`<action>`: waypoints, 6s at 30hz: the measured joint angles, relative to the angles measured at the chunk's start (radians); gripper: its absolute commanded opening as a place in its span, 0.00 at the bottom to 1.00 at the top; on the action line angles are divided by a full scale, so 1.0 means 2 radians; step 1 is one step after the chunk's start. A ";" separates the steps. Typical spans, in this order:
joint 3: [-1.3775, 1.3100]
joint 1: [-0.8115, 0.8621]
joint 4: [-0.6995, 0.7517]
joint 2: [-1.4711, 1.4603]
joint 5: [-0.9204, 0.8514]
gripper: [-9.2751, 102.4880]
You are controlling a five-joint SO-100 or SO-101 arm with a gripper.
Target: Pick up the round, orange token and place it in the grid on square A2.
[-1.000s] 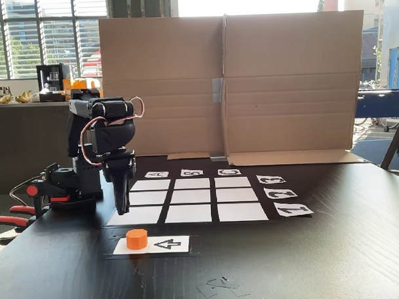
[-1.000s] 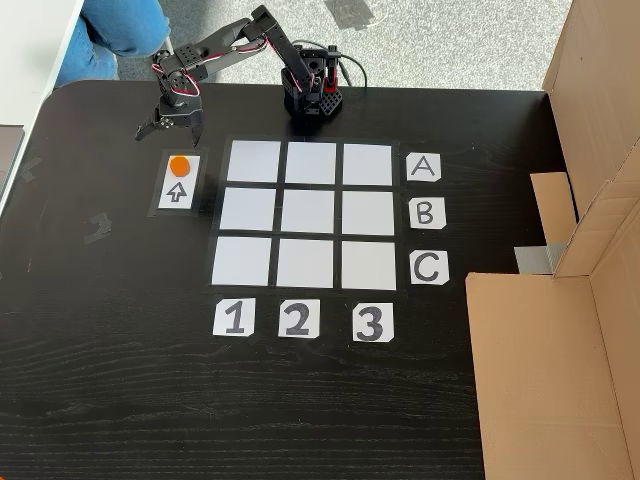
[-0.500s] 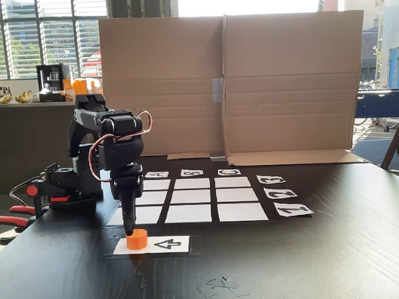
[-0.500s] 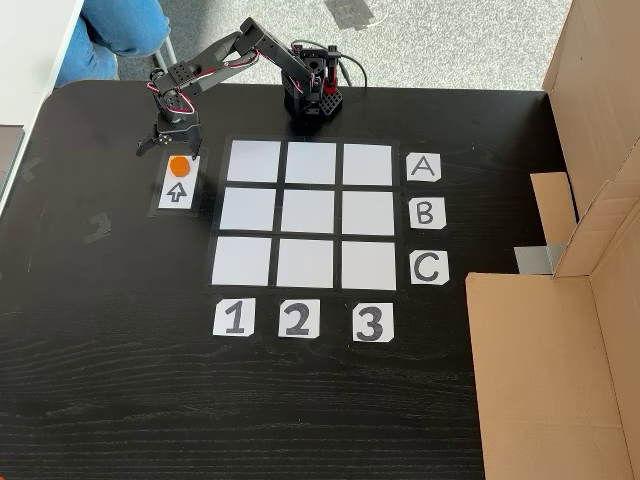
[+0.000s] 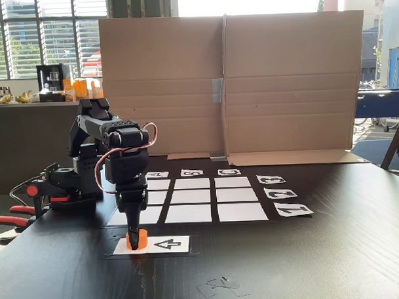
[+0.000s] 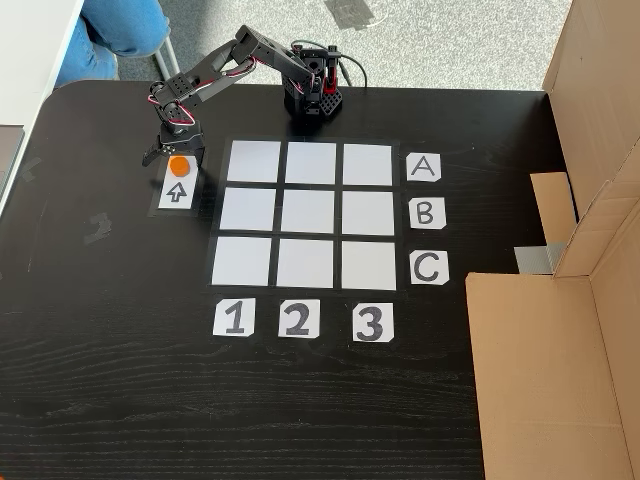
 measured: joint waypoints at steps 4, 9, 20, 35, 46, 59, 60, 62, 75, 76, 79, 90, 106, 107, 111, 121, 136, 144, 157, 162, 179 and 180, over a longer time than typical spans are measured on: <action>-0.015 0.000 0.002 -0.012 0.008 0.22; -0.030 0.001 -0.005 -0.019 0.011 0.10; -0.031 0.013 -0.005 -0.020 -0.012 0.07; 0.008 0.054 -0.005 0.143 -0.173 0.07; 0.090 0.037 -0.005 0.268 -0.375 0.07; 0.182 -0.002 -0.005 0.385 -0.573 0.07; 0.193 -0.008 -0.005 0.397 -0.588 0.07; 0.222 -0.021 -0.005 0.430 -0.617 0.07; 0.429 -0.169 -0.003 0.658 -0.731 0.07; 0.441 -0.180 -0.002 0.670 -0.732 0.07; 0.479 -0.218 0.002 0.704 -0.732 0.07; 0.621 -0.359 0.002 0.749 -0.736 0.08; 0.699 -0.416 -0.053 0.727 -0.746 0.08; 0.706 -0.417 -0.060 0.723 -0.746 0.08; 0.730 -0.435 -0.093 0.708 -0.747 0.08; 0.785 -0.436 -0.187 0.644 -0.750 0.08; 0.793 -0.430 -0.216 0.604 -0.757 0.33; 0.802 -0.422 -0.226 0.603 -0.762 0.42; 0.795 -0.397 -0.255 0.607 -0.755 0.45; 0.764 -0.364 -0.271 0.620 -0.716 0.45; 0.468 -0.153 -0.409 0.661 -0.444 0.45; 0.462 -0.133 -0.419 0.667 -0.437 0.45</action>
